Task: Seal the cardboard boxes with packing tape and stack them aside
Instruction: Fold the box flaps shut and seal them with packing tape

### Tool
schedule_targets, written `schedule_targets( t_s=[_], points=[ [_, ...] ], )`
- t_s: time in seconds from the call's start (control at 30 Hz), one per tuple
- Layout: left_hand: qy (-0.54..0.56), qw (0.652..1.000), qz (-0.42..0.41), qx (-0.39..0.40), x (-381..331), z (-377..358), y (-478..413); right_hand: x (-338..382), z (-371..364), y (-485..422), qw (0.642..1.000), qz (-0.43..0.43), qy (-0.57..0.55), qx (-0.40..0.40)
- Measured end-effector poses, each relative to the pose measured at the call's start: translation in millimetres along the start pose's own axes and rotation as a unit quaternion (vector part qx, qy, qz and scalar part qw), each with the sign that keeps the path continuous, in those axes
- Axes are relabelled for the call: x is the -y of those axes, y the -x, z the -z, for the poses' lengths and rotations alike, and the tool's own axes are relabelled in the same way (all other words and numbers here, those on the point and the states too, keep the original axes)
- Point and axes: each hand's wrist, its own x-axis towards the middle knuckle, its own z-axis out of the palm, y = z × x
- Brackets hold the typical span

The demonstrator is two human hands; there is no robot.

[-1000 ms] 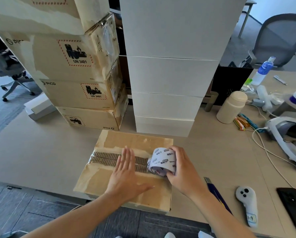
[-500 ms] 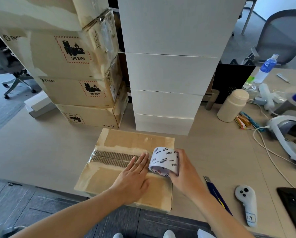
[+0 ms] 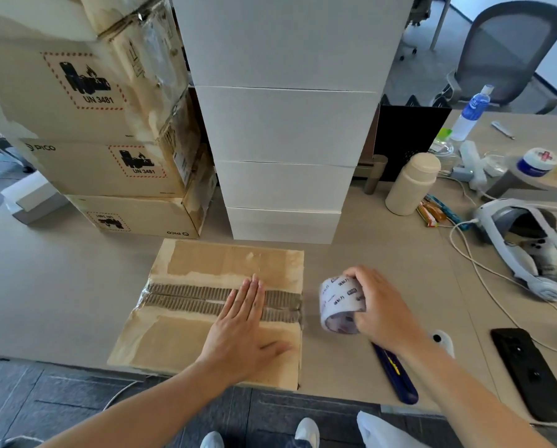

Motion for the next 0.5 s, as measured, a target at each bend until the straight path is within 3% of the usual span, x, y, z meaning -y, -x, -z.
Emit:
schedule_targets(
  t_s=[0.17,0.5],
  points=[
    [-0.020,0.999,-0.018,-0.041,0.8,-5.4,-1.5,-29.2,-2.8,14.6,0.997,-0.008,0.044,0.062],
    [0.000,0.999,-0.043,-0.029,0.0,-0.3,0.4,-67.1,-36.4,11.7,0.992,0.063,0.101,0.038]
  ],
)
